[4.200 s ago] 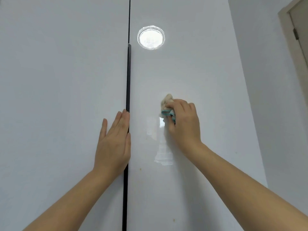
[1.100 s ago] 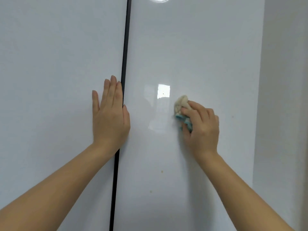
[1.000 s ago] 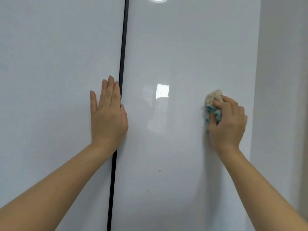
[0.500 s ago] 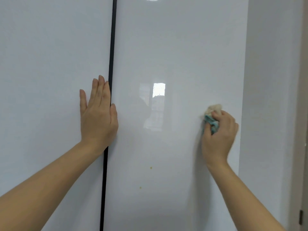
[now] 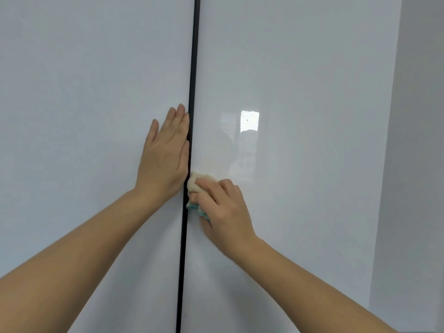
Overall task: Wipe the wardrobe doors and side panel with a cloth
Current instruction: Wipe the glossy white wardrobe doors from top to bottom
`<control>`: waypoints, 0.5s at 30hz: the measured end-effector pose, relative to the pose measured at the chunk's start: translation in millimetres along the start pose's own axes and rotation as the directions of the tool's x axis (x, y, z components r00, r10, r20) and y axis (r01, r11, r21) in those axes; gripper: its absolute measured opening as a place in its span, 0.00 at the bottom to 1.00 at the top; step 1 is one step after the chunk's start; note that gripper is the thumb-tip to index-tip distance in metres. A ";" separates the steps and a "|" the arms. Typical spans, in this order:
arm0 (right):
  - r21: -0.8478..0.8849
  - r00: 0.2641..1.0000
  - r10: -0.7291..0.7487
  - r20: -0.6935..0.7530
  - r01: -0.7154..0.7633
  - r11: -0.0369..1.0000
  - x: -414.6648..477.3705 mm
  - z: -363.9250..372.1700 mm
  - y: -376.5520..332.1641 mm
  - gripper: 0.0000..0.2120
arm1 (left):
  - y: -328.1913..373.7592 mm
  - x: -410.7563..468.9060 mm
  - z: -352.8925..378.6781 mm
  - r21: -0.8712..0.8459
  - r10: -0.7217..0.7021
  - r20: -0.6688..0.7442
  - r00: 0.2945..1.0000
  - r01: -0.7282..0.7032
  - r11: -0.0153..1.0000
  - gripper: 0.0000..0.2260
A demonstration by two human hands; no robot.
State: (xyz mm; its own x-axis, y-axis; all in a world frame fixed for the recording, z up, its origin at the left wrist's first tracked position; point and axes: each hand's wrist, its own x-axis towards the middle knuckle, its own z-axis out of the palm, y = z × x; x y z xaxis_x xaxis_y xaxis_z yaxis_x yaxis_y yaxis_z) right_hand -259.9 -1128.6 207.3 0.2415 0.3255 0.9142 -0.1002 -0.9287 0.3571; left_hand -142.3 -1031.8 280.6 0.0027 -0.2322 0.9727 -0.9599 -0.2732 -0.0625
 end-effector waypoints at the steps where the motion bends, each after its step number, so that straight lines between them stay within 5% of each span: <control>1: 0.001 1.000 -0.015 0.016 0.015 1.000 -8.6 2.4 -1.7 0.13 | -0.4 -1.4 -1.6 -0.005 0.003 0.017 1.000 -0.003 1.000 0.25; 8: -0.025 0.881 -0.359 0.309 0.385 0.923 -54.1 -17.2 10.9 0.10 | 0.1 -15.5 -4.8 -0.022 0.006 0.058 0.998 -0.004 1.000 0.26; 15: -0.123 0.954 -0.292 0.070 0.299 0.946 63.4 -27.8 48.2 0.16 | 2.2 -15.9 -2.7 -0.059 -0.016 0.040 0.999 0.018 0.998 0.25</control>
State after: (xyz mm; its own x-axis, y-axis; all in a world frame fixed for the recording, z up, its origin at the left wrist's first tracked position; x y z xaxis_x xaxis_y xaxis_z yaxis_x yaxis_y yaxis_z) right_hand -276.3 -1147.9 287.8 0.3272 0.5695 0.7541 -0.1411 -0.7596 0.6349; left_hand -145.2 -1026.2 265.5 0.0287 -0.2647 0.9639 -0.9745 -0.2220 -0.0319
